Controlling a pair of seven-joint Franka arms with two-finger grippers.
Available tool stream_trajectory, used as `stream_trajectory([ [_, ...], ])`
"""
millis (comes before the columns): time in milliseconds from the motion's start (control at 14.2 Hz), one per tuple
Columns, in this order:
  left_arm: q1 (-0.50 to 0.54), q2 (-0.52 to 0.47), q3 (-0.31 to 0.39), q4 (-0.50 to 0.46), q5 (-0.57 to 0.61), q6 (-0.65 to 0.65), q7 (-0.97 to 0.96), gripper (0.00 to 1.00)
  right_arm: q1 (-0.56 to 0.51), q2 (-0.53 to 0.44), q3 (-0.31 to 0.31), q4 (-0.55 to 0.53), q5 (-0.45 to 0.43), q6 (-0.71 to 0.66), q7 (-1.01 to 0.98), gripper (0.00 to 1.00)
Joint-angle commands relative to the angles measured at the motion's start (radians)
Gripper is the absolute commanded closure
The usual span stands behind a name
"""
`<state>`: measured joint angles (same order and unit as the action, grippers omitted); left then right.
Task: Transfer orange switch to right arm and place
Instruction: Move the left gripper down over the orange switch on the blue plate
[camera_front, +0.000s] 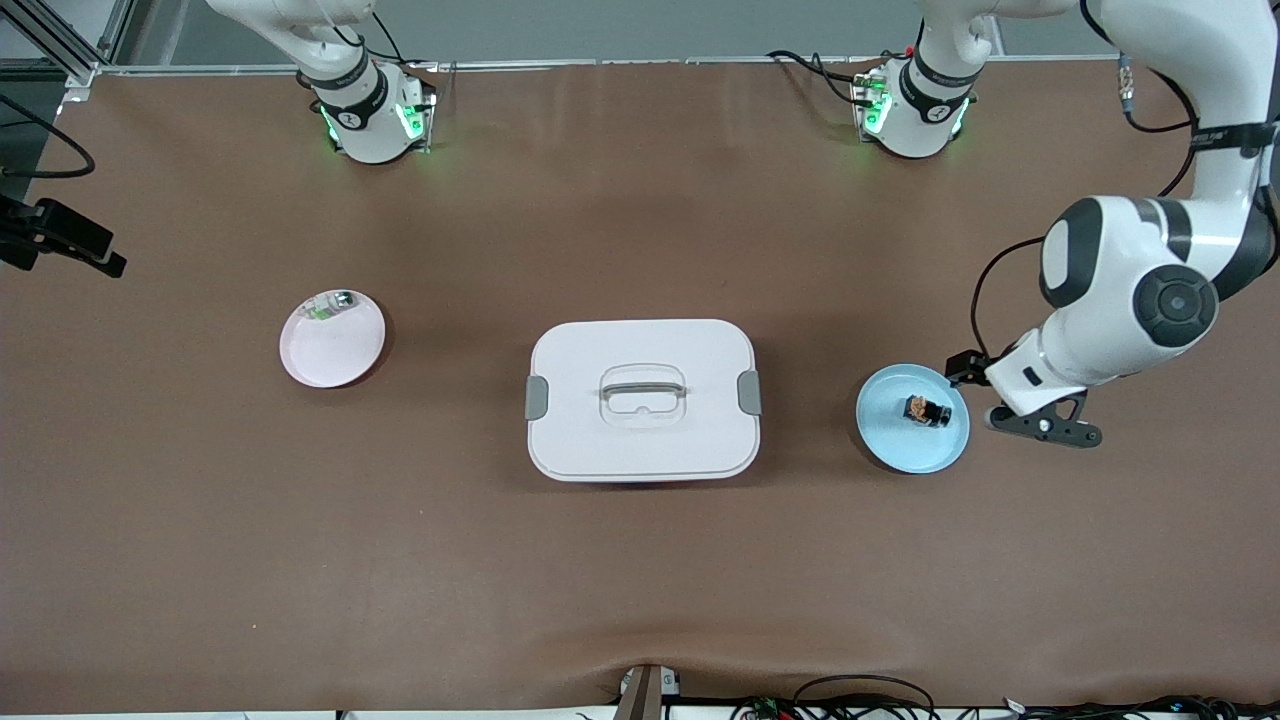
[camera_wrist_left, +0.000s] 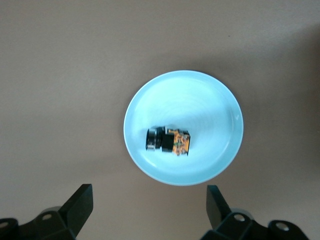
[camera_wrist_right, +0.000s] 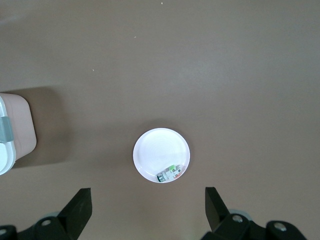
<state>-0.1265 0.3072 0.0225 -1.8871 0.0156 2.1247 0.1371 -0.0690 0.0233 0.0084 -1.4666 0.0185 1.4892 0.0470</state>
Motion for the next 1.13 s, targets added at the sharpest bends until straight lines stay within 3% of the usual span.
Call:
stream_trajectory([
  [0, -0.001, 0.0, -0.004, -0.076, -0.003, 0.116, 0.024, 0.0, -0.018, -0.013, 0.01, -0.011, 0.011, 0.0, 0.005, 0.0],
  [422, 0.004, 0.093, -0.006, -0.089, -0.002, 0.222, 0.096, 0.0, -0.023, -0.014, 0.01, -0.009, 0.011, -0.001, 0.002, 0.0],
  [1055, 0.015, 0.171, -0.035, -0.098, -0.012, 0.259, 0.098, 0.0, -0.029, -0.026, 0.011, 0.04, 0.006, -0.052, -0.004, 0.0],
])
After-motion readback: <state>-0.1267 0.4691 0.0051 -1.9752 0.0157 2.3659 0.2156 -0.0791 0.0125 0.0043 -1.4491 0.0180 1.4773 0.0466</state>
